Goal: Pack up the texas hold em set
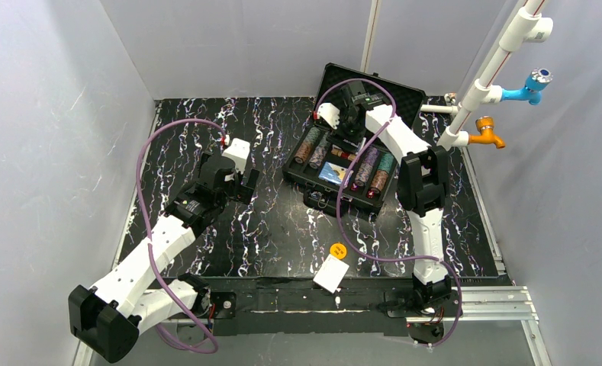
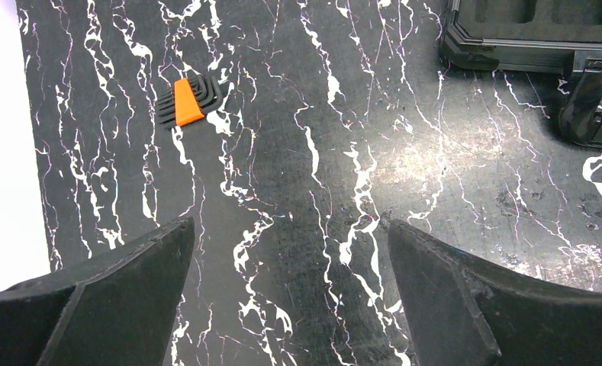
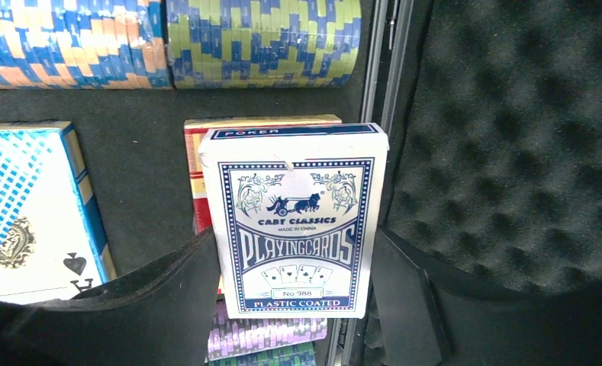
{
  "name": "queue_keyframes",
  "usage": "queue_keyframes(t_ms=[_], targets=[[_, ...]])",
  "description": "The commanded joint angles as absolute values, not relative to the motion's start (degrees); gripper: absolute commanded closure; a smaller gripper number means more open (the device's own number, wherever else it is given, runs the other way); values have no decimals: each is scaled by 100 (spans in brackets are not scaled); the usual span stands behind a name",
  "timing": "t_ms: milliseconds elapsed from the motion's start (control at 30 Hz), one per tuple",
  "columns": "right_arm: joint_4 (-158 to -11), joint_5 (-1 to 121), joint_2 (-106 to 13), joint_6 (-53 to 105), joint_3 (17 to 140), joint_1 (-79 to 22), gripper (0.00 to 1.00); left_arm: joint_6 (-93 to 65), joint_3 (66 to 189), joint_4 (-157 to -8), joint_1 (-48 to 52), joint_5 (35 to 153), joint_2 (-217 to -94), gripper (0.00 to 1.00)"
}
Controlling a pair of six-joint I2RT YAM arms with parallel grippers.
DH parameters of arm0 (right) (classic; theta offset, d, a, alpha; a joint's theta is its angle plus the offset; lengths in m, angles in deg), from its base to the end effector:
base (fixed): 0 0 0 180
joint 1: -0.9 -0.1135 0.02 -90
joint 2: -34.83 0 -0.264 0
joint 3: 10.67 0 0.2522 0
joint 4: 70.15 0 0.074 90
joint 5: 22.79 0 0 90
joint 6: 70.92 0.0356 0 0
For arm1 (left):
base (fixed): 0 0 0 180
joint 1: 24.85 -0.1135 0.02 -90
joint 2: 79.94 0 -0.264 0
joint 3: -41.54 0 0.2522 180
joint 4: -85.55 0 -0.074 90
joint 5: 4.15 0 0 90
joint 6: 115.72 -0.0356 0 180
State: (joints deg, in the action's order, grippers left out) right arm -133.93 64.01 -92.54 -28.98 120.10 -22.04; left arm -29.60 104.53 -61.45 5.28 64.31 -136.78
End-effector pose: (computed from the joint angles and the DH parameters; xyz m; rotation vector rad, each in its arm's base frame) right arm 0.4469 0.1913 0.2430 -1.5396 2.1250 -0.0793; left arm 0.1985 -0.1001 0.3131 0.3599 1.9730 0.0910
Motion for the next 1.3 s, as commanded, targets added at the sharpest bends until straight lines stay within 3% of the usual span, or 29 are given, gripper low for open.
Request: queue_keyframes(t_ms=[0,267,567,1000,1267], targets=[[-13696,6117,-9092,-2866,12213,-2186,32,-3014,10447,-6215,547,6405,-13629,2],[-13744,6277,-9184,-2749,12209,-2204,31,-3018,10450,-6215,547,6396,-13632,2],[-13440,6700,-9158,-2594,12148,-2230,2,-3032,10458,-6197,547,6370,-13631,2],[-13164,6905,-8403,-2371,12084,-2645,2,-3054,10478,-6180,548,6362,-13587,2],[-11836,6841,-7234,-1525,10872,-3196,2,-3042,10469,-6188,547,6365,-13403,2]])
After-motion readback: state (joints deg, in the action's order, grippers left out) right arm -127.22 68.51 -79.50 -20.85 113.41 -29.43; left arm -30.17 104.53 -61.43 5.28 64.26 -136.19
